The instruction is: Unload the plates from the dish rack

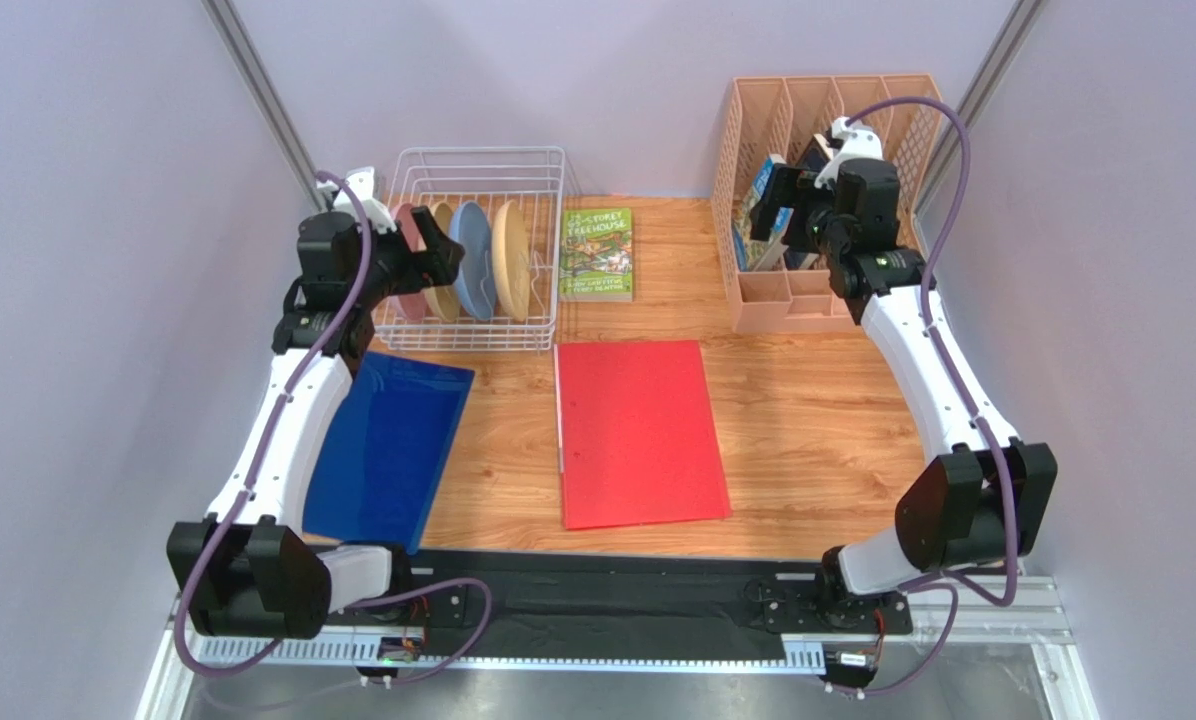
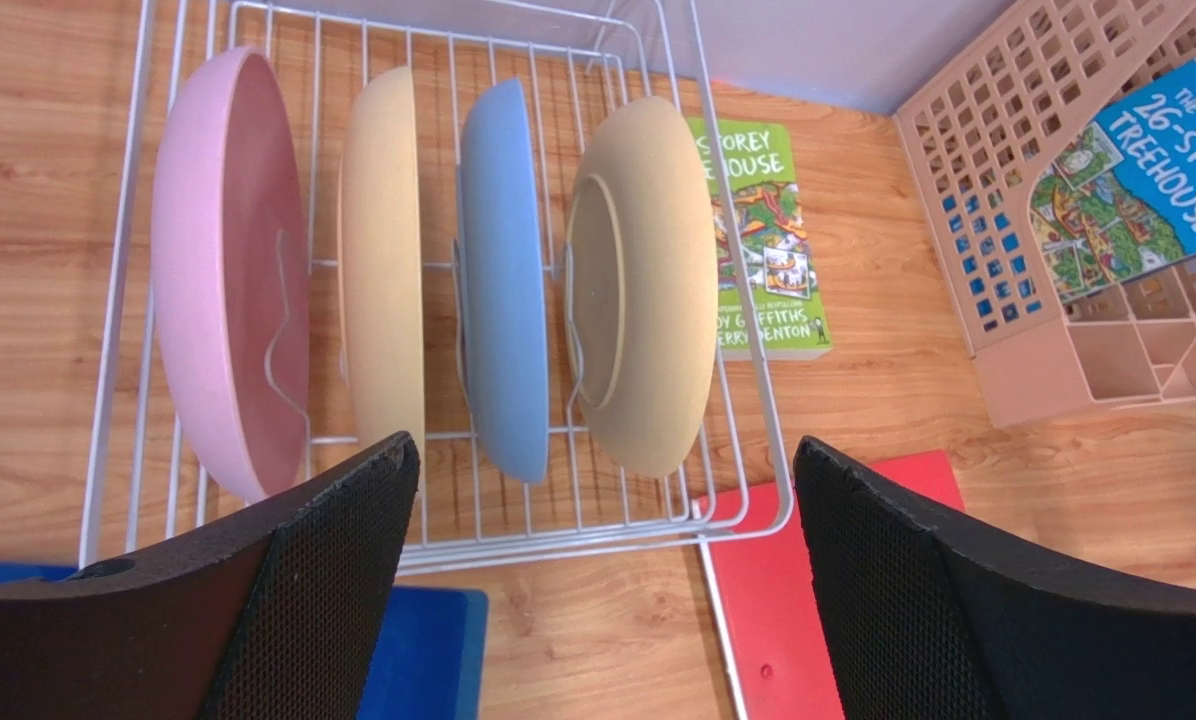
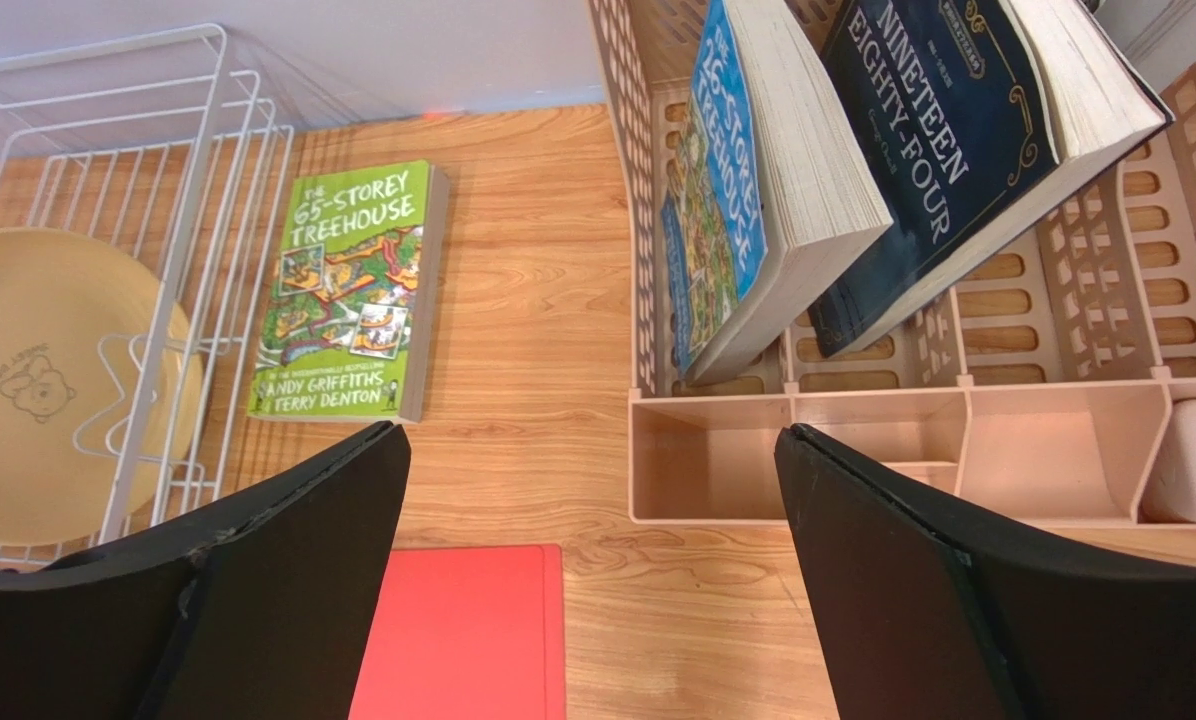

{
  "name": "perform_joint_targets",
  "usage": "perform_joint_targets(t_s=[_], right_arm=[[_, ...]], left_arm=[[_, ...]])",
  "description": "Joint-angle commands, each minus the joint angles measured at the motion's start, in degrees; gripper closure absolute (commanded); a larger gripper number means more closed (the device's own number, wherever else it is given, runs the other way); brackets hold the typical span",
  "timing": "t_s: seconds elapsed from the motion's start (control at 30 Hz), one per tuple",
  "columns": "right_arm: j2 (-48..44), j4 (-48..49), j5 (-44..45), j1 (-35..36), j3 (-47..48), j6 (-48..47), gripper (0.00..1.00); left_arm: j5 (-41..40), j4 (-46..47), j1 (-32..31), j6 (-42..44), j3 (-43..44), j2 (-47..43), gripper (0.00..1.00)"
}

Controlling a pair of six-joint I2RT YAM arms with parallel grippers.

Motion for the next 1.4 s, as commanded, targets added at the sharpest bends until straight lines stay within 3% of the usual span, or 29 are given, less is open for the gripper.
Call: perform_joint_targets(t_s=[0.0, 0.23, 0.63, 1.0, 1.2, 1.23, 1.37], right_arm=[[0.15, -0.47, 1.82, 0.05, 3.96, -3.15, 0.0], [1.55, -0.99, 4.09, -0.04, 4.31, -4.12, 0.0], [5.42, -1.7, 6.3, 0.05, 6.68, -3.95, 0.0], [8.15, -2.31, 6.39, -0.04, 7.12, -4.04, 0.0], [9.2, -3.28, 7.45, 0.05, 7.82, -3.6, 0.0], [9.29, -3.28, 7.54, -0.04, 7.82, -3.6, 0.0], [10.17, -3.81, 7.8, -0.04, 8.44, -3.16, 0.0]], left_arm=[[1.95, -0.56, 0.33, 3.07, 6.52, 2.0, 0.0], [10.66, 0.68, 0.16, 3.95, 10.73, 10.16, 0.0], [-16.38, 0.33, -12.84, 16.78, 20.83, 21.85, 0.02], [-33.62, 1.54, -18.3, 18.98, 23.67, 29.77, 0.18], [-38.9, 2.86, -20.32, 18.89, 21.21, 30.66, 0.37], [-39.16, 3.04, -20.41, 18.81, 20.94, 30.66, 0.44], [-40.39, 3.05, -21.11, 18.37, 20.67, 31.62, 0.53]])
